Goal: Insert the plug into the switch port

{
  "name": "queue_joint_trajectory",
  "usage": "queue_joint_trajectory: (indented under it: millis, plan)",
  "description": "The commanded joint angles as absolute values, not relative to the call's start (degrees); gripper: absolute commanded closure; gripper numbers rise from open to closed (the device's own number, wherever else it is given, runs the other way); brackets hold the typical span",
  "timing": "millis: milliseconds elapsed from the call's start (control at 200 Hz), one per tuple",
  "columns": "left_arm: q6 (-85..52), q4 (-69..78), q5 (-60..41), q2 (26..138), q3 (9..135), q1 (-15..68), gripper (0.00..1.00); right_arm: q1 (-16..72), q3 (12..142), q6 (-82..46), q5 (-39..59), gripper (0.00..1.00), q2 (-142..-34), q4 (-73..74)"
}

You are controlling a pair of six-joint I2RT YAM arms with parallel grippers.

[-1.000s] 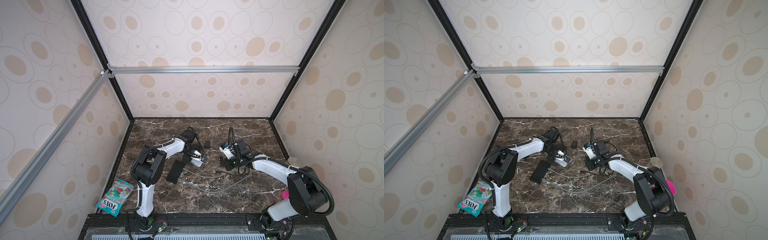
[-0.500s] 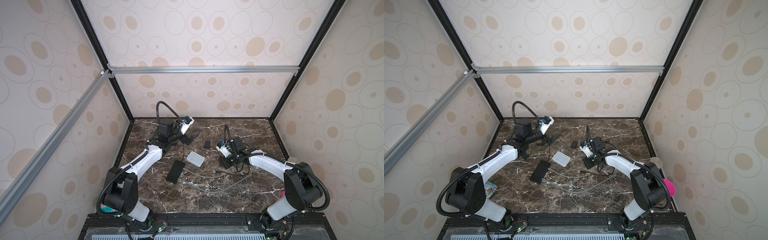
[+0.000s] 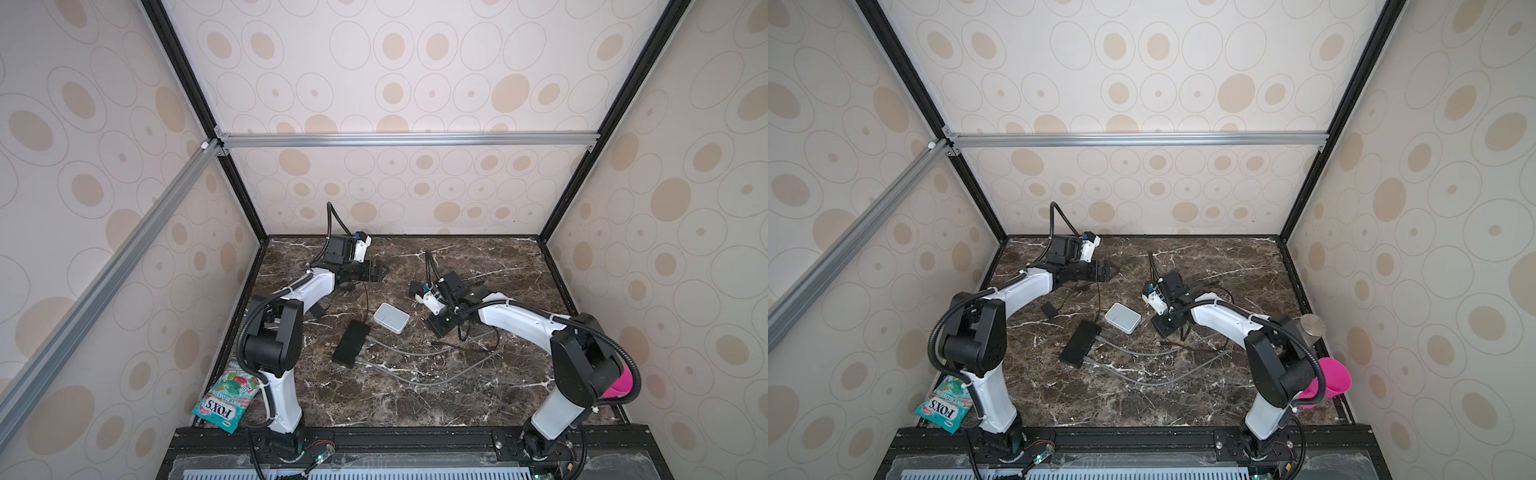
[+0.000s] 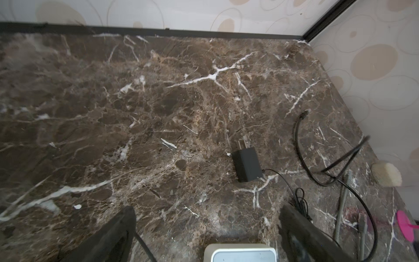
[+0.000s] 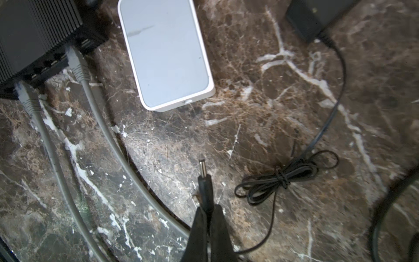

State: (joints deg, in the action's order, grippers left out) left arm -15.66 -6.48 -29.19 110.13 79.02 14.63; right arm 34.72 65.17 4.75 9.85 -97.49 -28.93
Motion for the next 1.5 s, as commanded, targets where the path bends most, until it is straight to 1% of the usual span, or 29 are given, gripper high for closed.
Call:
queue_joint_trajectory:
  millis: [0,135,210,320,455,645,790,845,955,965,1020,1065,1151,1191,1276,1356,1441,1496]
  plan:
    - [-19.7,-11.3,-27.5,109.7,80.4,15.1,0.02,36.3,67.4,3.4,8.5,1.00,-100.1,-30.9]
    - [-19.8,-9.3,-21.6,107.2,78.4,16.3,0.02,37.9,69.0,3.9,7.2,1.00,-101.4,-32.1]
    - [-19.7,-9.0,-22.7,107.3,78.4,16.2,0.02,38.2,68.9,3.8,6.9,1.00,-101.5,-32.0]
    - [-19.0,-13.6,-22.6,110.3,81.4,16.3,0.02,38.6,69.5,4.0,6.7,1.00,-102.0,-32.5]
    - [-18.1,-15.9,-26.5,112.4,82.4,16.3,0.01,39.4,70.4,3.7,6.8,1.00,-102.5,-33.4]
    - [-17.2,-20.7,-26.6,117.9,85.4,16.5,0.02,41.1,71.2,4.4,6.1,1.00,-104.0,-34.4]
    - [-15.2,-21.4,-31.1,119.8,86.3,17.5,0.03,41.4,72.8,4.8,5.7,1.00,-105.8,-35.5]
    - [-14.4,-21.5,-31.0,119.7,86.3,18.1,0.07,41.3,73.4,5.0,4.9,1.00,-106.2,-35.7]
    - [-12.7,-20.6,-33.0,118.3,85.8,19.0,0.31,41.3,73.6,5.4,4.1,1.00,-106.3,-35.6]
    - [-12.5,-20.5,-32.9,118.1,85.7,19.1,0.32,41.3,73.6,5.5,4.0,1.00,-106.3,-35.6]
    - [-12.1,-20.6,-29.4,116.6,85.6,19.6,0.32,41.3,73.5,5.4,4.0,1.00,-106.1,-35.5]
    - [-11.8,-21.0,-23.7,115.3,85.1,20.0,0.31,41.2,73.3,5.4,3.9,1.00,-105.9,-35.5]
    - [-11.5,-25.1,-14.2,115.0,86.5,19.8,0.18,41.3,72.8,5.4,3.7,1.00,-105.5,-35.4]
    - [-11.0,-27.4,-10.4,115.7,87.7,19.7,0.15,41.3,72.4,5.4,3.6,1.00,-105.3,-35.3]
    - [-8.8,-33.0,-5.6,118.3,90.9,19.5,0.15,41.3,71.7,5.3,3.5,1.00,-104.6,-35.3]
    - [-7.8,-35.9,-0.2,119.0,92.4,19.2,0.18,41.2,71.2,5.4,3.2,1.00,-104.2,-35.3]
    - [-8.1,-35.5,3.7,116.9,92.2,18.5,0.18,41.3,70.7,5.5,2.8,1.00,-103.6,-35.3]
    - [-7.8,-32.4,2.3,113.6,90.7,18.5,0.19,41.3,70.3,5.5,2.6,1.00,-103.3,-35.3]
